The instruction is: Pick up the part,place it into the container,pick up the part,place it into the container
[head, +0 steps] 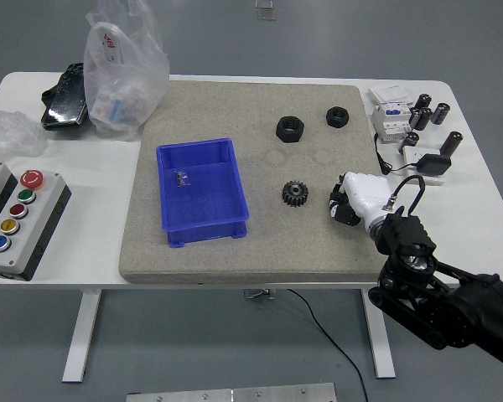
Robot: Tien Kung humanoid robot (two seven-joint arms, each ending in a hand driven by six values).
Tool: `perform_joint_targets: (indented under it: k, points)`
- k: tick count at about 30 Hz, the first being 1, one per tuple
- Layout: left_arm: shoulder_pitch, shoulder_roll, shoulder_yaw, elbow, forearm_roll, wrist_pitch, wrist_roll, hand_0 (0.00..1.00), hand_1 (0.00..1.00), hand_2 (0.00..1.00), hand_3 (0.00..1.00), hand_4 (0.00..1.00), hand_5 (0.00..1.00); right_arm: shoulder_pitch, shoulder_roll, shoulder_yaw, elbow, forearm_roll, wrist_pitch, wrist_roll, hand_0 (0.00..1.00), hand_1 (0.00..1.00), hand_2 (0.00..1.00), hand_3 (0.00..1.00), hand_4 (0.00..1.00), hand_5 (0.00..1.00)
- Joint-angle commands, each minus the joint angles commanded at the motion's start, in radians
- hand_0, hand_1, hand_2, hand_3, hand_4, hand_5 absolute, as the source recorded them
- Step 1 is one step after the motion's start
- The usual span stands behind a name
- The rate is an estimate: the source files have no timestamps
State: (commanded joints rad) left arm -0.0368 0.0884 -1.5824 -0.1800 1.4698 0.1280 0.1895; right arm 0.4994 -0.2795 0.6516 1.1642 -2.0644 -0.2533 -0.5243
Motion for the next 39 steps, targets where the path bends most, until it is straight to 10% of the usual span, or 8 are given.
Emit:
perform_joint_targets:
  k: [15,33,34,39]
  points:
    - [0.001,-0.001,-0.001,0.000,-0.002,0.001,0.001,0.635,0.346,0.557,0.608,0.708,0.346,0.041,-0.003,-0.023,0.083,0.030,-0.068,0.013,0.288,0.382,0.356,0.495,0.268,0.119]
    - [-0.005,0.001,0.002,0.000,0.003,0.001,0.010,0.635,0.347,0.557,0.611,0.702,0.378,0.293,0.127,-0.324,0.183,0.049,-0.083,0.043,0.294,0.407,0.390,0.515,0.312,0.078]
    - [-0.006,0.001,0.002,0.000,0.003,0.000,0.010,0.635,0.347,0.557,0.610,0.707,0.383,0.299,0.132,-0.331,0.177,0.036,-0.085,0.044,0.338,0.574,0.612,0.637,0.346,0.284]
    - [-0.006,0.000,0.004,0.000,0.003,0.000,0.011,0.635,0.347,0.557,0.610,0.707,0.384,0.301,0.139,-0.336,0.166,-0.001,-0.082,0.040,0.349,0.623,0.662,0.668,0.344,0.334]
